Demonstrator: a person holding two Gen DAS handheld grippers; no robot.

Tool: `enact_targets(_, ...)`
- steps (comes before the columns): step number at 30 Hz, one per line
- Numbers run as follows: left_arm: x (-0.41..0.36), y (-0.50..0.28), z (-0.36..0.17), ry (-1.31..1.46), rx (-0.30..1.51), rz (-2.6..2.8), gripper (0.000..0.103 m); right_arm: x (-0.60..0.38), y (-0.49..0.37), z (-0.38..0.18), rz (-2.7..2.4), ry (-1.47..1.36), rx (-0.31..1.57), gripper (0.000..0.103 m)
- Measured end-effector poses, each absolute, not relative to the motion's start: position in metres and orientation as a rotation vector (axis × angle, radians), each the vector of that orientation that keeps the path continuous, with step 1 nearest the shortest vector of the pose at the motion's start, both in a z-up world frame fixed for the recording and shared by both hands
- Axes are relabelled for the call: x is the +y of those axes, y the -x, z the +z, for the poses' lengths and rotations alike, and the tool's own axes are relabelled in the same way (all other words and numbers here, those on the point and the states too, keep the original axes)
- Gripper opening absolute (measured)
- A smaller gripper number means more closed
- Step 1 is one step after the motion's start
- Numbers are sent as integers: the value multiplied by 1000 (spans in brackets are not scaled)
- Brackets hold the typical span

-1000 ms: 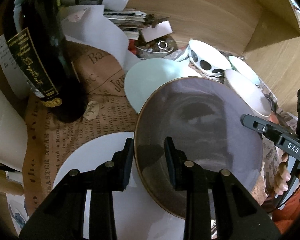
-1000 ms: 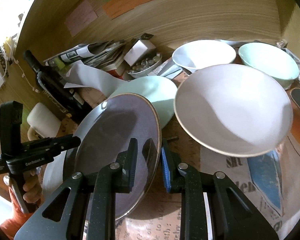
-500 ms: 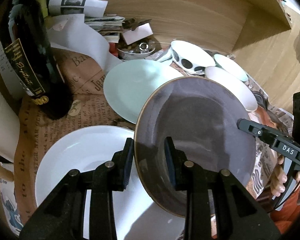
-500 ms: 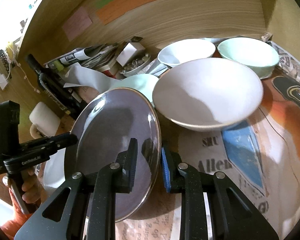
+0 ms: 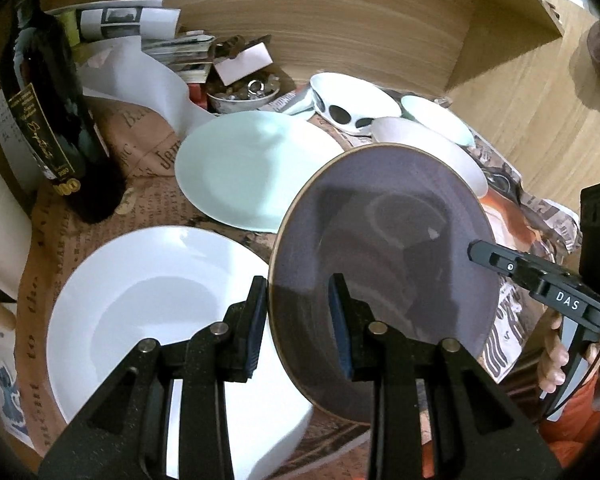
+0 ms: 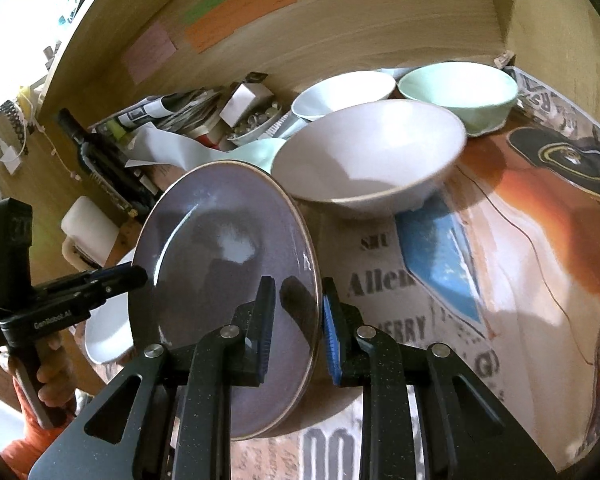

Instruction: Organize plates and bowls

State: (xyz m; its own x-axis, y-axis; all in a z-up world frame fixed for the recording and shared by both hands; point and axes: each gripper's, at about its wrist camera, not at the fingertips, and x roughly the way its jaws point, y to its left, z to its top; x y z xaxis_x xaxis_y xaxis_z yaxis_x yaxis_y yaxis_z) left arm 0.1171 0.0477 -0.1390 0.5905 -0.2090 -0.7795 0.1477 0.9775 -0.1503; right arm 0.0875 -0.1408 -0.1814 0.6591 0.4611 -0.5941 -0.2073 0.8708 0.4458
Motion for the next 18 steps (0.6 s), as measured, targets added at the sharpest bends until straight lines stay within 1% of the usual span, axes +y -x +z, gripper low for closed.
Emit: enact_targets(18, 5, -95, -157, 65, 957, -215, 30, -171, -64, -191, 370, -345, 771, 21)
